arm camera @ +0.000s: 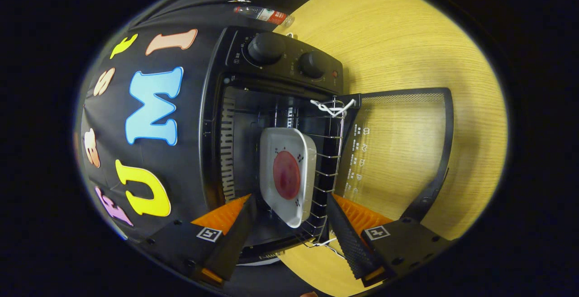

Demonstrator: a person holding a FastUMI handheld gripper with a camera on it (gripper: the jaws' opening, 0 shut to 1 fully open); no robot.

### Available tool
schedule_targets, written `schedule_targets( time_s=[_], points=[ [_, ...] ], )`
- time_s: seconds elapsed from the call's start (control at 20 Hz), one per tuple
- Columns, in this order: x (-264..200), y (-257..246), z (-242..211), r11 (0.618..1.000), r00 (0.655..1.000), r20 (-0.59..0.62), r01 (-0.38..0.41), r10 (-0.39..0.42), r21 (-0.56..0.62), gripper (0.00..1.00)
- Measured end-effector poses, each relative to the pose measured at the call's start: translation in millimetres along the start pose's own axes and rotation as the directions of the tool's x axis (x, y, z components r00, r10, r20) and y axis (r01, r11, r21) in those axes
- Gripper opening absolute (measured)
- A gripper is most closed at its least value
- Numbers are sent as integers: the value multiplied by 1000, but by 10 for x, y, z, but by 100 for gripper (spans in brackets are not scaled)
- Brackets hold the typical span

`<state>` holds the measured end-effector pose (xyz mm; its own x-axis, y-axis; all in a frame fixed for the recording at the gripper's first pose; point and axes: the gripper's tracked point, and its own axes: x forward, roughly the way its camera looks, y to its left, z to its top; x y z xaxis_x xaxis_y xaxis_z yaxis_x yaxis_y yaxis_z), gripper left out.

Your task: Open the toaster oven, put the food inside, and close the toaster oven door.

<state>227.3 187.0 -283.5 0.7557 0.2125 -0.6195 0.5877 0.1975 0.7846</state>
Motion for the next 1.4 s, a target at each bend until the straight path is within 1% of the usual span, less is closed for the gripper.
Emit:
schedule_targets(
  time_s=[0.05, 0.15, 0.2, 0.3, 0.4, 0.5, 0.65, 0.85, 1.05, 1.1, 1.15, 1.4],
  points=[
    [-58, -5, -23, 1000, 1000, -15, -2, 1, -31, 98],
    [-191, -7, -70, 989, 999, -46, -9, 3, -149, 98],
    [-266, -16, -108, 975, 998, -62, -13, -1, -221, 98],
    [-416, -31, -205, 933, 994, -108, -39, 1, -356, 98],
    [-557, -94, -241, 881, 992, -126, -52, -8, -469, 98],
    [-651, -197, -246, 829, 992, -126, -53, -21, -557, 98],
    [-770, -355, -236, 754, 990, -130, -50, -48, -655, 98],
    [-890, -555, -203, 651, 990, -116, -32, -86, -759, 98],
    [-955, -706, -148, 497, 989, -84, -14, -119, -868, 99],
    [-959, -750, -158, 466, 988, -85, -14, -131, -885, 99],
    [-960, -804, -160, 441, 985, -86, -12, -148, -897, 98],
    [-942, -1113, -171, 346, 965, -75, 18, -252, -938, 98]
  ],
)
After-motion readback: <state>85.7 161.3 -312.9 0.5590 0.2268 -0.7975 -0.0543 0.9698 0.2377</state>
